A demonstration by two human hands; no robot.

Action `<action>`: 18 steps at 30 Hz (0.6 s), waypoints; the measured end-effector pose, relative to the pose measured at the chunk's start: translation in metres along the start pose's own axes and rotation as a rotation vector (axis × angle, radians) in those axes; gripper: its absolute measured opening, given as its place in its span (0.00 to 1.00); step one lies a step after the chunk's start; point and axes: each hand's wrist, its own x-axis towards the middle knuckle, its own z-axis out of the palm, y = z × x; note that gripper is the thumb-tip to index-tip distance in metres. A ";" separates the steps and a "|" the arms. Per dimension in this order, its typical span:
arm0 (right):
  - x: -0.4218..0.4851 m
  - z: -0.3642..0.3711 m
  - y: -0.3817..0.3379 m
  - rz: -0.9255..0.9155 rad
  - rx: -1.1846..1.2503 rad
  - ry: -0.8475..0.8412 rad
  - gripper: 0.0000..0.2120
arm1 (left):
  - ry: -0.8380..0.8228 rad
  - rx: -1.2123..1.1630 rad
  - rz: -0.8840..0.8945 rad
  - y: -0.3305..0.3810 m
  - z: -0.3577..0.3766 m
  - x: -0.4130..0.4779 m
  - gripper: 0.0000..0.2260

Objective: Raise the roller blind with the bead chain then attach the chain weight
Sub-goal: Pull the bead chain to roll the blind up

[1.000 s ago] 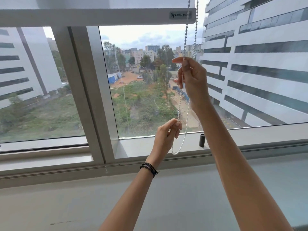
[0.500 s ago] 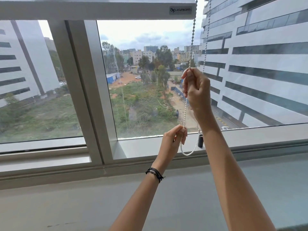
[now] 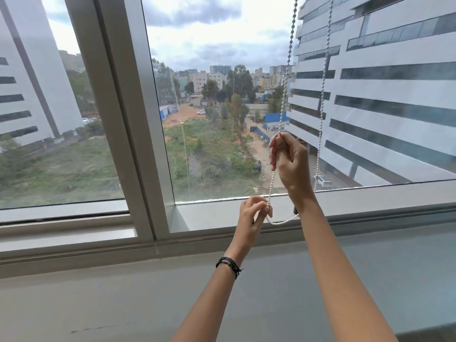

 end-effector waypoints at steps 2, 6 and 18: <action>-0.011 0.001 0.008 0.017 -0.017 -0.013 0.11 | -0.008 0.044 -0.030 -0.011 0.002 -0.009 0.12; -0.037 0.002 0.025 0.112 -0.048 -0.047 0.11 | -0.068 0.124 -0.066 -0.034 0.002 -0.028 0.12; -0.082 0.003 0.033 0.180 -0.111 -0.062 0.11 | -0.137 0.149 -0.125 -0.046 -0.005 -0.066 0.10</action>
